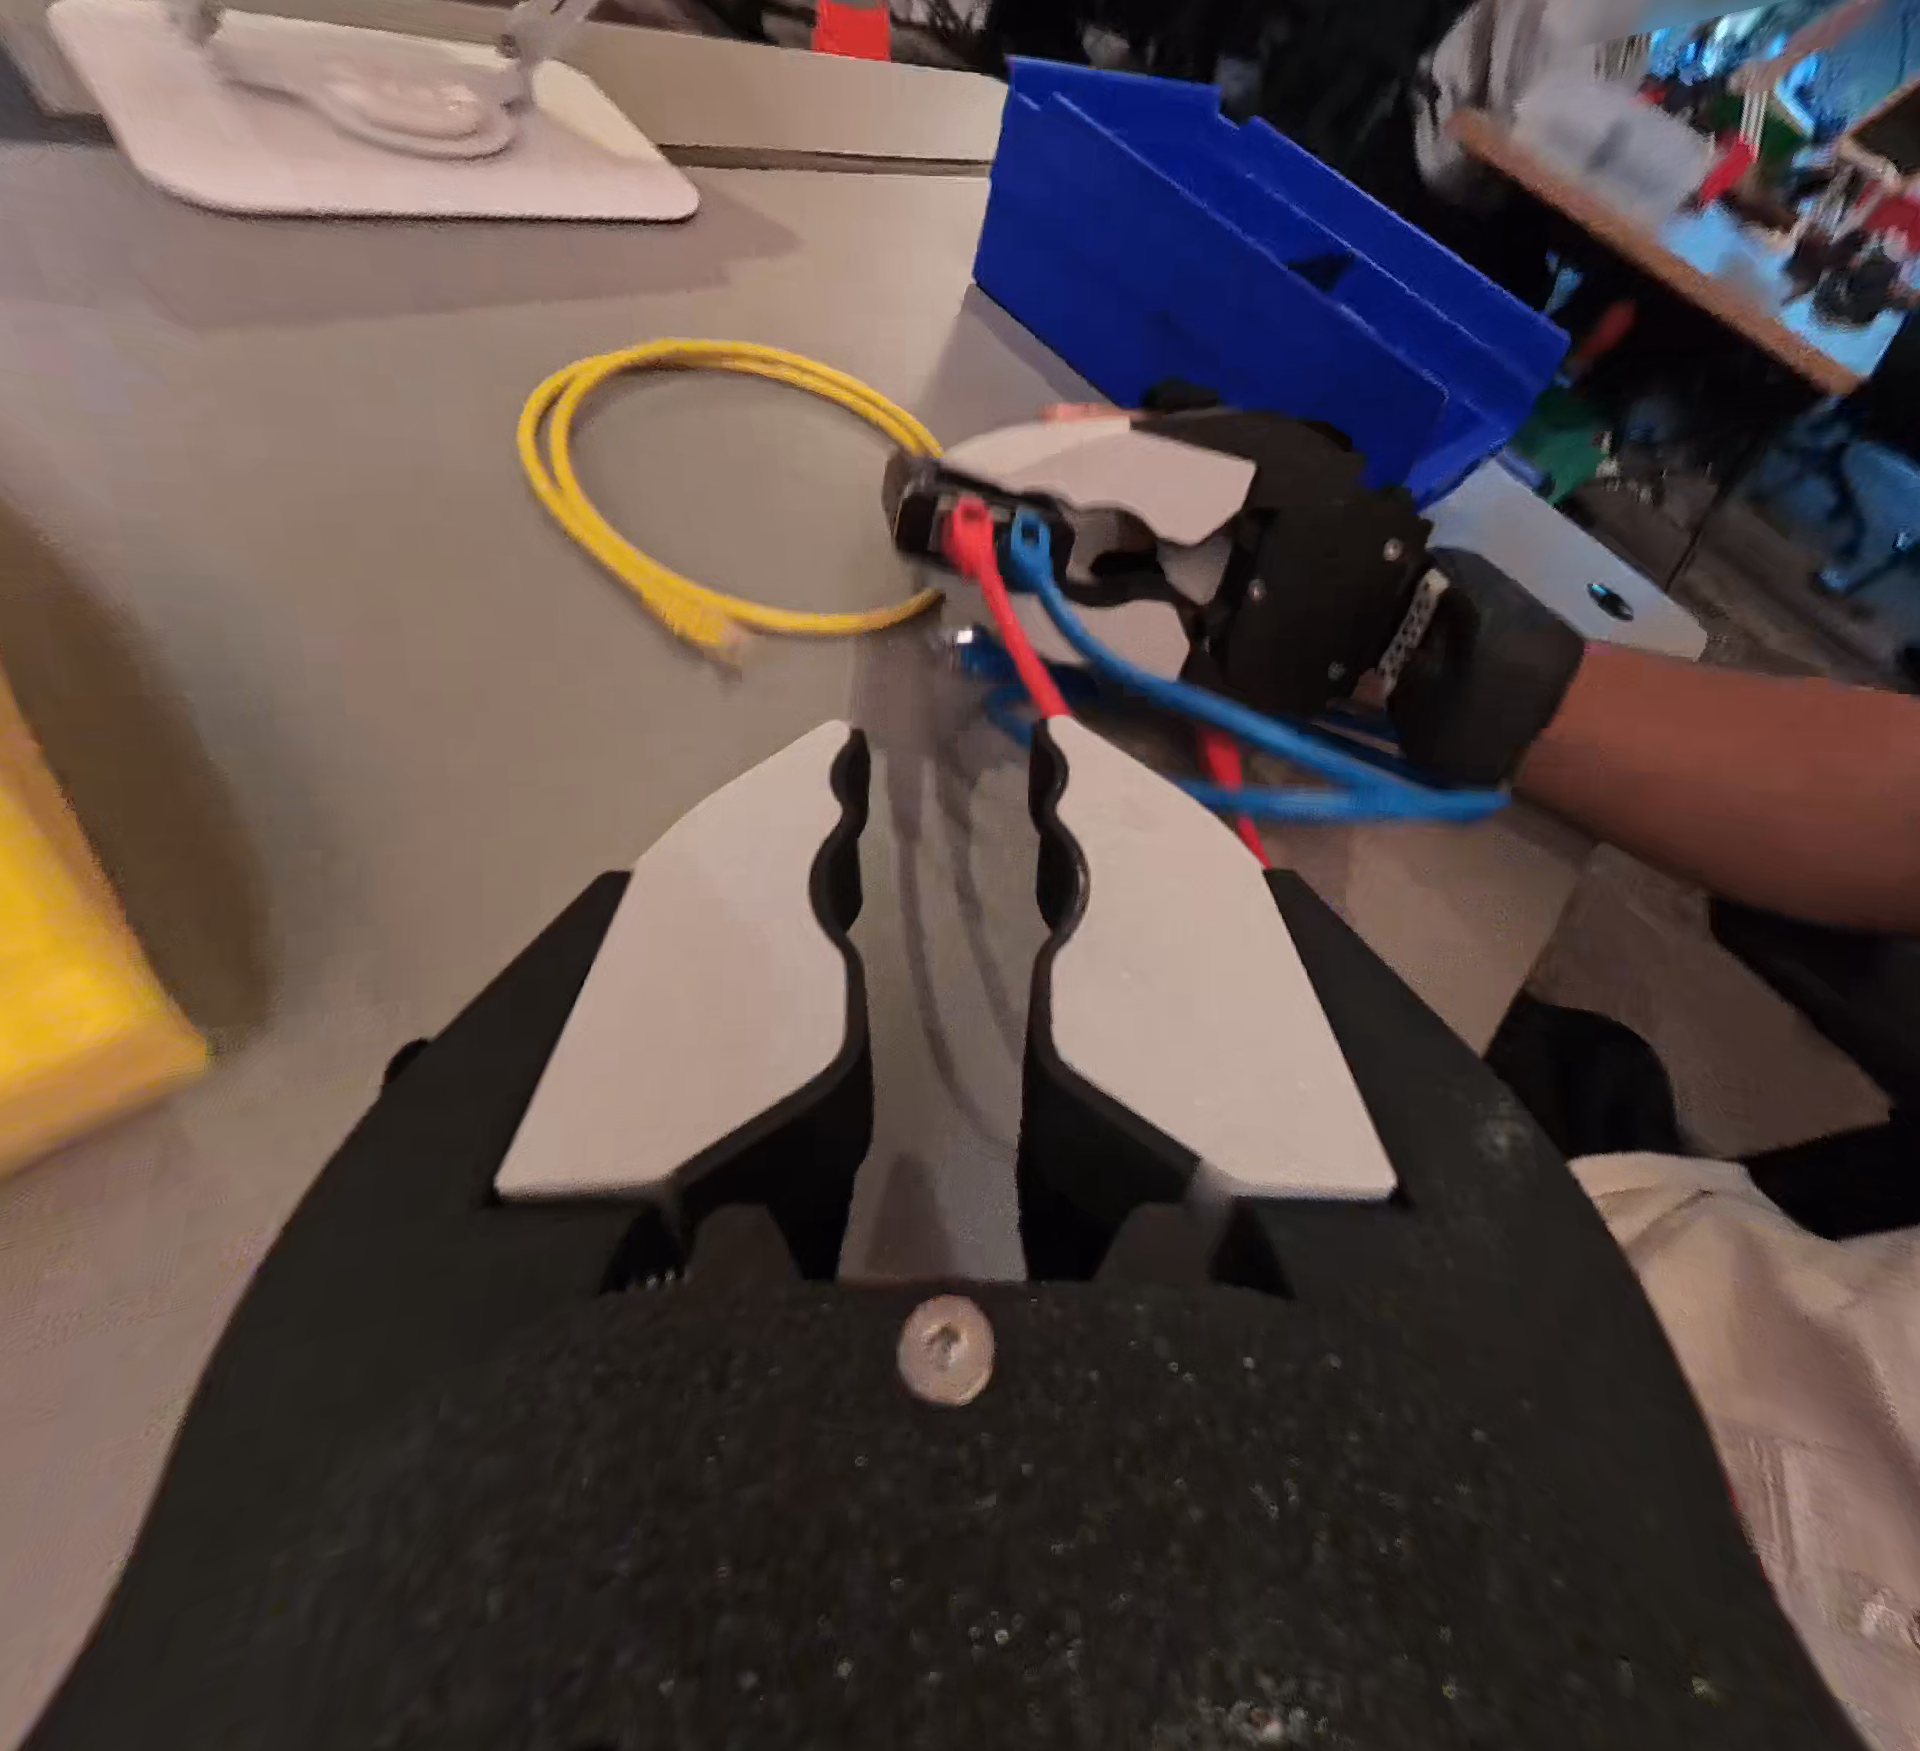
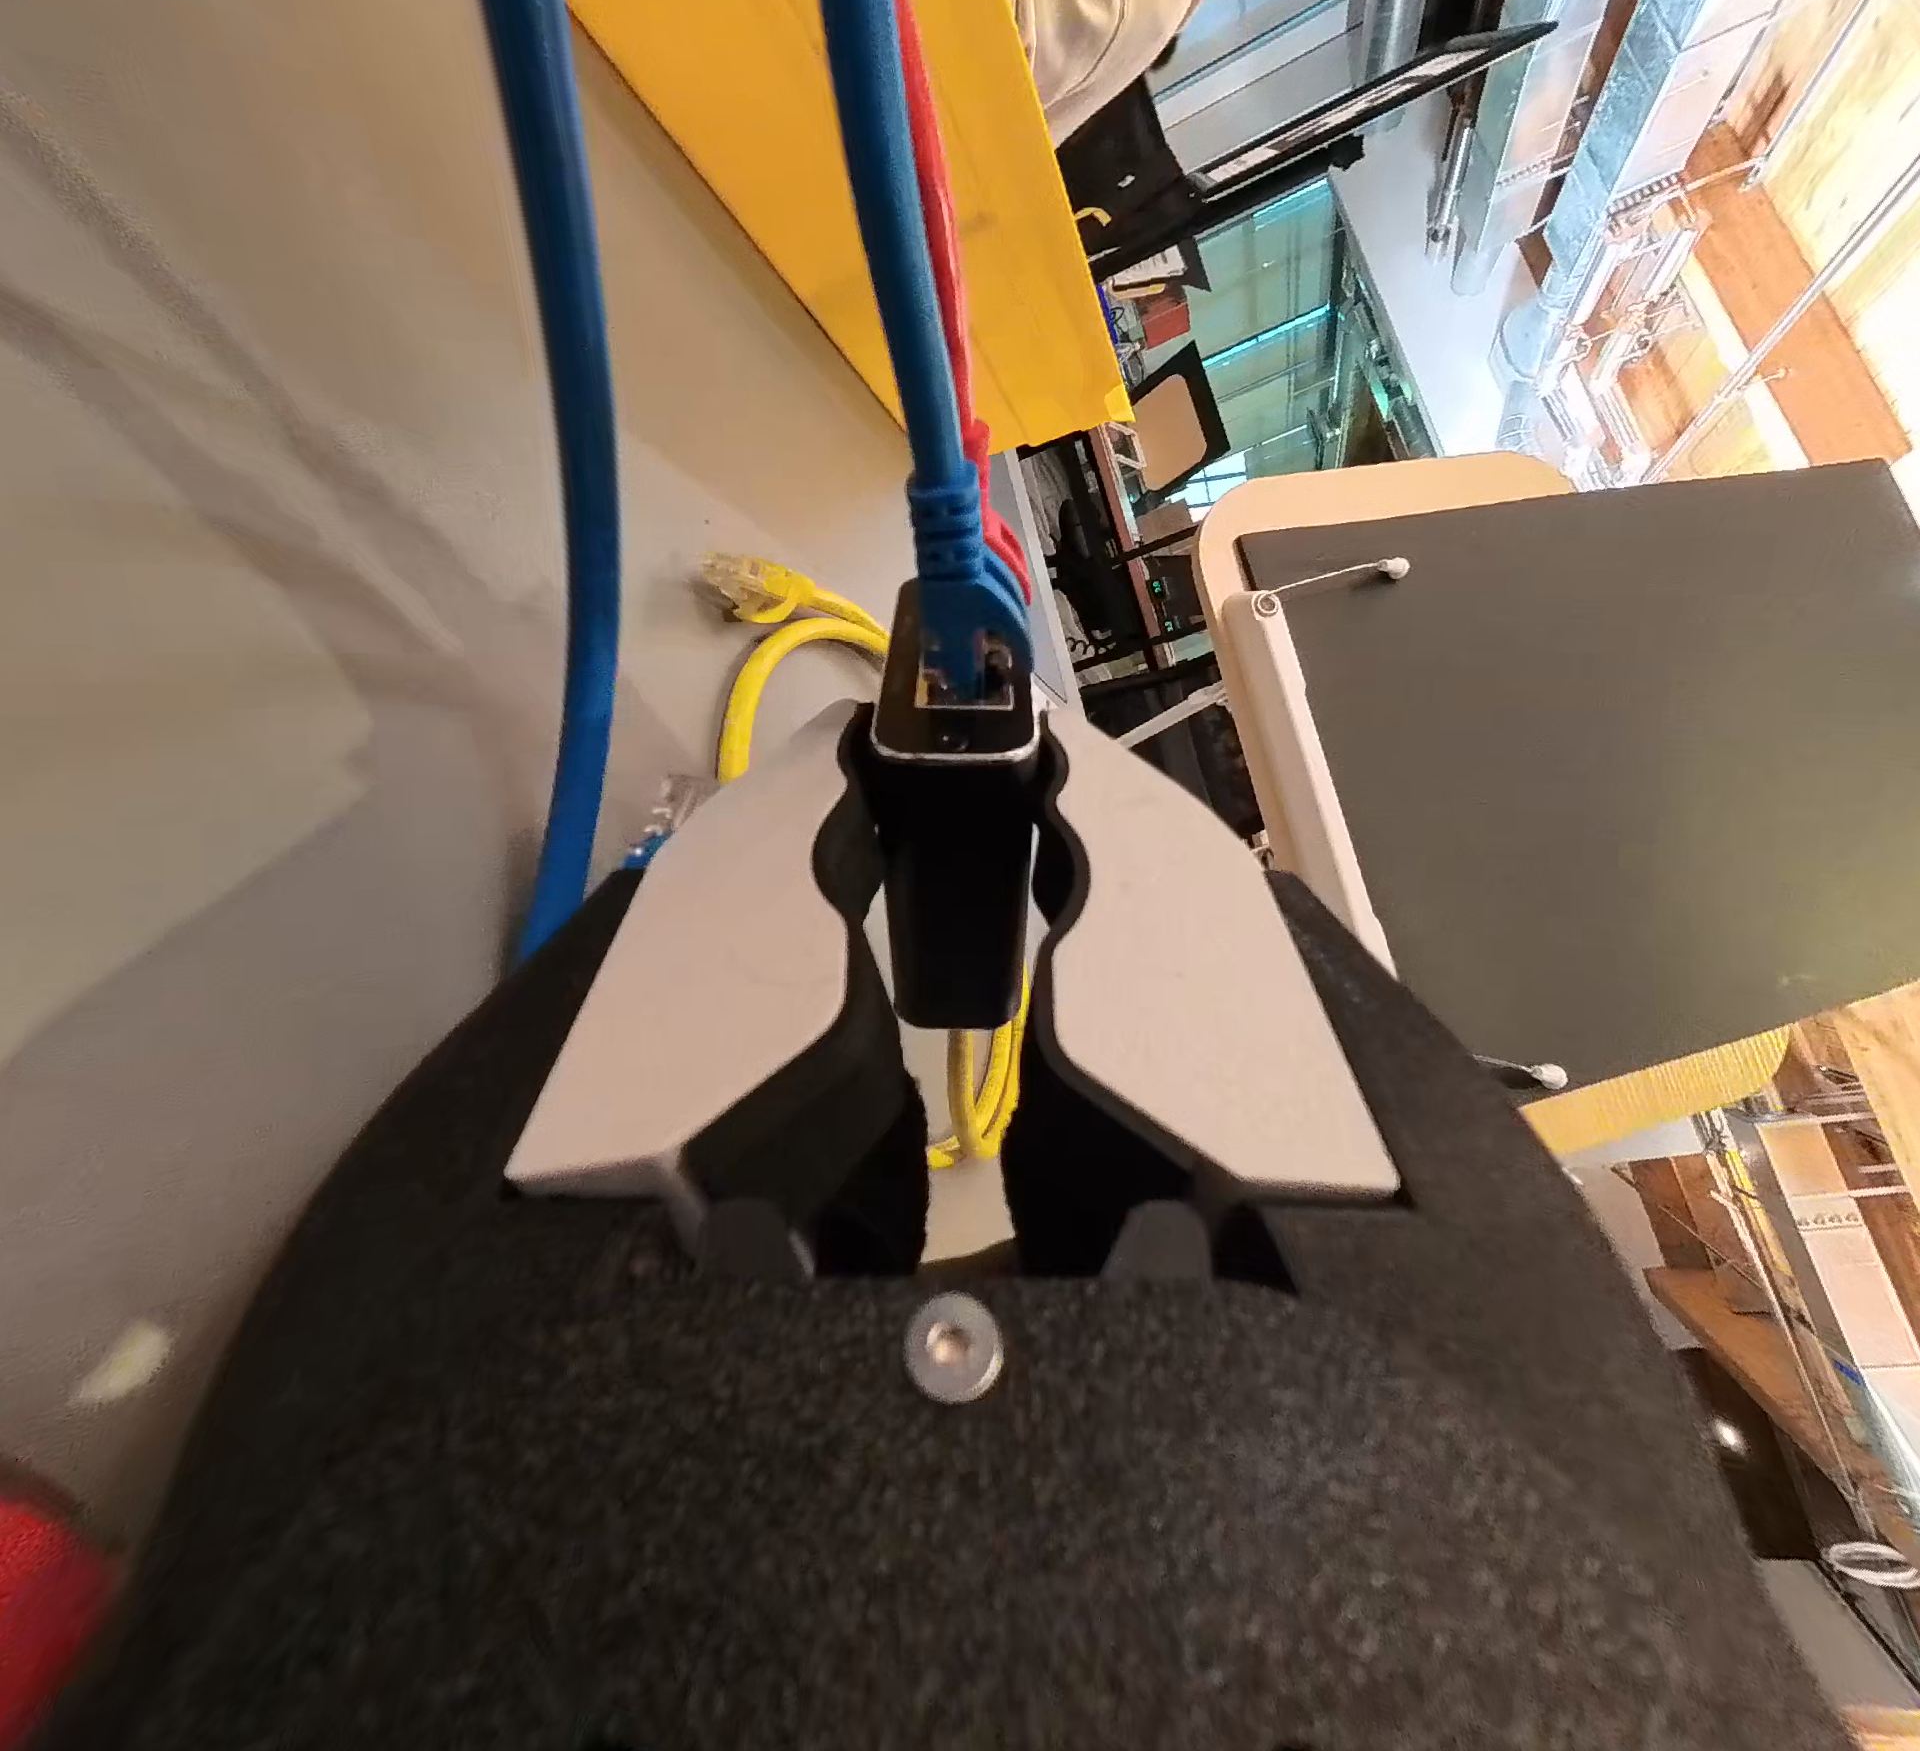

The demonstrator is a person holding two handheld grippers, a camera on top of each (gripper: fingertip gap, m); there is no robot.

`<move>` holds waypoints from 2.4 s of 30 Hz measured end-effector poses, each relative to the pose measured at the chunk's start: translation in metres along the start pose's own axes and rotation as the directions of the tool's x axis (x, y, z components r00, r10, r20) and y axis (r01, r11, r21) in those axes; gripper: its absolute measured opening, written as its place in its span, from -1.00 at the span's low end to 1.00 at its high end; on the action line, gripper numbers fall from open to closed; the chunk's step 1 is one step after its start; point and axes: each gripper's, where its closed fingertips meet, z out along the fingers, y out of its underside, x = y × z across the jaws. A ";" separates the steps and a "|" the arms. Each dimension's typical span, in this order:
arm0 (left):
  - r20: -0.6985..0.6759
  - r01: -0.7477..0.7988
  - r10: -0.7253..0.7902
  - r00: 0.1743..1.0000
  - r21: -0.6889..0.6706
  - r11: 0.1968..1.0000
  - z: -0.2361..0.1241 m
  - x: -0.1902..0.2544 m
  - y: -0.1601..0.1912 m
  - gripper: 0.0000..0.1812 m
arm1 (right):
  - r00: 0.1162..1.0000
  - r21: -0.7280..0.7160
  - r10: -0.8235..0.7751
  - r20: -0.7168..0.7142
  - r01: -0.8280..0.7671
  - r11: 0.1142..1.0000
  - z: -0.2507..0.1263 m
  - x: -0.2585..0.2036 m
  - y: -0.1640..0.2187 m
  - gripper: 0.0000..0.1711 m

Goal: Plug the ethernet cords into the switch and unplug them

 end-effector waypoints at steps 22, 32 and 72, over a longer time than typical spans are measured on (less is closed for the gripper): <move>0.021 0.045 -0.043 0.999 -0.096 0.994 -0.023 -0.008 0.053 -0.72 | 0.934 0.006 0.341 -0.111 -0.342 0.940 -0.109 0.460 -0.036 -0.70; -0.014 0.067 -0.070 0.997 -0.135 0.989 -0.017 -0.001 0.060 -0.72 | 0.789 -0.306 0.614 0.016 -0.581 0.754 -0.132 0.441 0.127 -0.71; 0.205 -0.094 0.097 0.974 -0.024 0.995 -0.040 -0.043 0.034 -0.46 | 0.351 -0.674 0.936 0.027 -0.685 0.276 -0.097 0.208 0.312 -0.31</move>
